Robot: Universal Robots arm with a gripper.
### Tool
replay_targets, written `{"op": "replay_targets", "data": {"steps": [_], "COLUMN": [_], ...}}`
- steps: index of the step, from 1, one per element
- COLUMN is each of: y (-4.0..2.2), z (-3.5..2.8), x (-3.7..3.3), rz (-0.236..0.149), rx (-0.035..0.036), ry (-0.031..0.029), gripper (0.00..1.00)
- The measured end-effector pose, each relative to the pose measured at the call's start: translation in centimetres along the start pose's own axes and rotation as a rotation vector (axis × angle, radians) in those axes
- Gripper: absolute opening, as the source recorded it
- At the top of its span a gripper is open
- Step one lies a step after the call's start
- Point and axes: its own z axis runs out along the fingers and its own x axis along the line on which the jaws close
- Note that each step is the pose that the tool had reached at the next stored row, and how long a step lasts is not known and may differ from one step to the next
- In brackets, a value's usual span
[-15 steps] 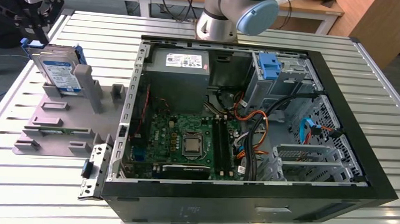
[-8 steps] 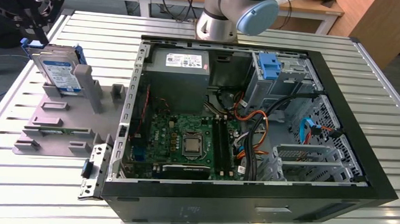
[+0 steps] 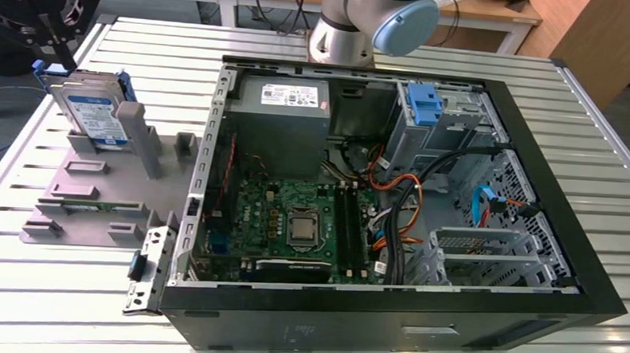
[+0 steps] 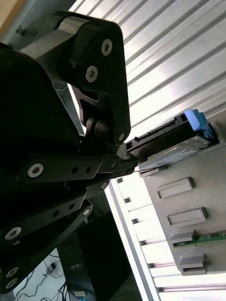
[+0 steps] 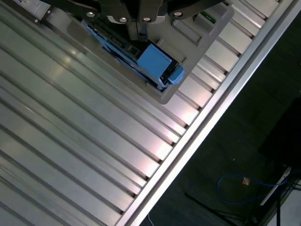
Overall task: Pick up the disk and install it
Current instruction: 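Pick up the disk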
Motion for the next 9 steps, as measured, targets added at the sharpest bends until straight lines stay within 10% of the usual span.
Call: {"op": "replay_targets", "data": {"steps": [9], "y": [0.0], "z": [0.01], "x": [0.0], "rz": [-0.014], "rx": [0.0001], "ry": [0.0005], "gripper": [0.11]}}
